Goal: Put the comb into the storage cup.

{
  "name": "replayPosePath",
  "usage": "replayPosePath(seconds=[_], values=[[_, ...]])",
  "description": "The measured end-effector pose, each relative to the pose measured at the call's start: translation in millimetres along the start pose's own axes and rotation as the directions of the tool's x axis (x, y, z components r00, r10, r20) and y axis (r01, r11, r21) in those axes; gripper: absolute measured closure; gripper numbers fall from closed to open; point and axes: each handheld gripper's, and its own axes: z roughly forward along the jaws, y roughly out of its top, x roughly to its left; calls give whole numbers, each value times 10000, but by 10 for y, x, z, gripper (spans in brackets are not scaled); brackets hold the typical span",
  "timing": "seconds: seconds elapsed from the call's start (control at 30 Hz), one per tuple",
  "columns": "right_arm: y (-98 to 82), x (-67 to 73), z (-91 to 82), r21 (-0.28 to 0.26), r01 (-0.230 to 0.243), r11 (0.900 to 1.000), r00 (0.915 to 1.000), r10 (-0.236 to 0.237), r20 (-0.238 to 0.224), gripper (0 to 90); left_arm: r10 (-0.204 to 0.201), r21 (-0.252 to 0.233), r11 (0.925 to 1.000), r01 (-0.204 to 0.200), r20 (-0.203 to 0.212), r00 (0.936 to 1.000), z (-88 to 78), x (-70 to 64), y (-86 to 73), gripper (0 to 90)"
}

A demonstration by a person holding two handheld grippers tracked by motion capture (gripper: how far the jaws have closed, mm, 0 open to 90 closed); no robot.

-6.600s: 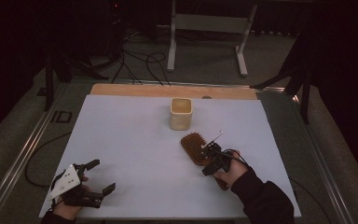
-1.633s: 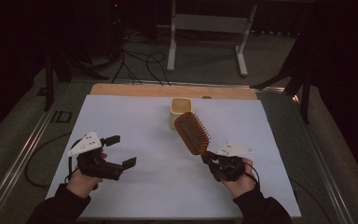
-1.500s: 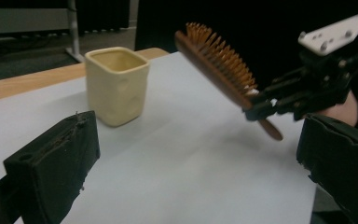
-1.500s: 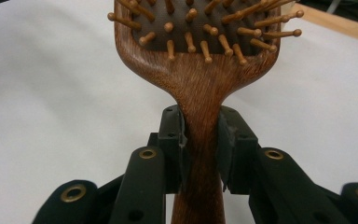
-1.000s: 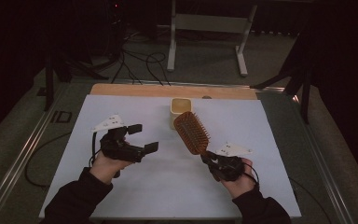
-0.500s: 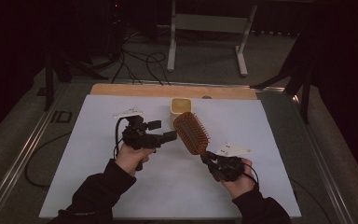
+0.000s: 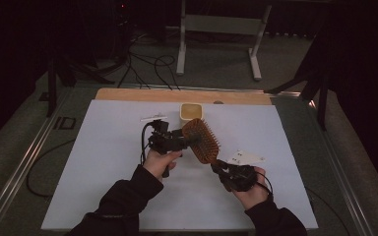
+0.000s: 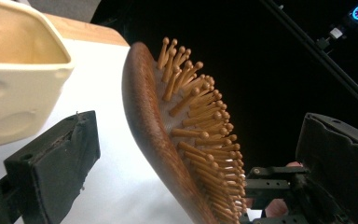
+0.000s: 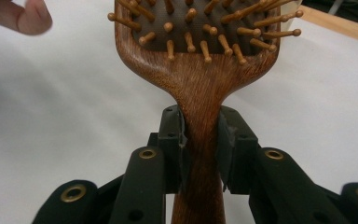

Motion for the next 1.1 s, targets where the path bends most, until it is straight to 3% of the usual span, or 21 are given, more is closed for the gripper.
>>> replayPosePath(seconds=[0.17,0.3,0.4,0.53,0.6,0.73,0.83,0.97,1.1], values=[[6,4,-3,-36,-17,10000,10000,17,-47,733,-153,65,9999,154,-65,9999,91,-1,-36,53],[8,10,-2,-77,18,10000,10000,-18,-16,732,-310,2,9995,310,-23,9995,123,-5,-45,153],[9,12,0,-52,-6,10000,10000,6,-34,732,-516,-3,9987,516,169,9985,134,-7,-41,188],[7,18,6,-60,-21,10000,10000,21,-31,732,-286,162,9995,288,-113,9995,142,-36,-41,257],[10,15,0,-77,15,10000,10000,-15,-36,732,-313,150,9994,316,-201,9993,127,-27,-37,343],[11,21,-2,-114,35,9999,10000,-34,21,732,-394,114,9991,397,-235,9989,126,-32,-36,389],[7,27,2,-72,49,10000,9999,-48,89,732,-714,9,9974,714,-14,9974,123,-23,-35,437],[7,27,0,-43,84,10000,9999,-83,143,732,-536,-63,9985,538,229,9983,122,-62,-21,485],[8,32,-6,-101,141,9998,9997,-139,217,731,-316,-108,9994,318,211,9993,114,-122,-7,511]])
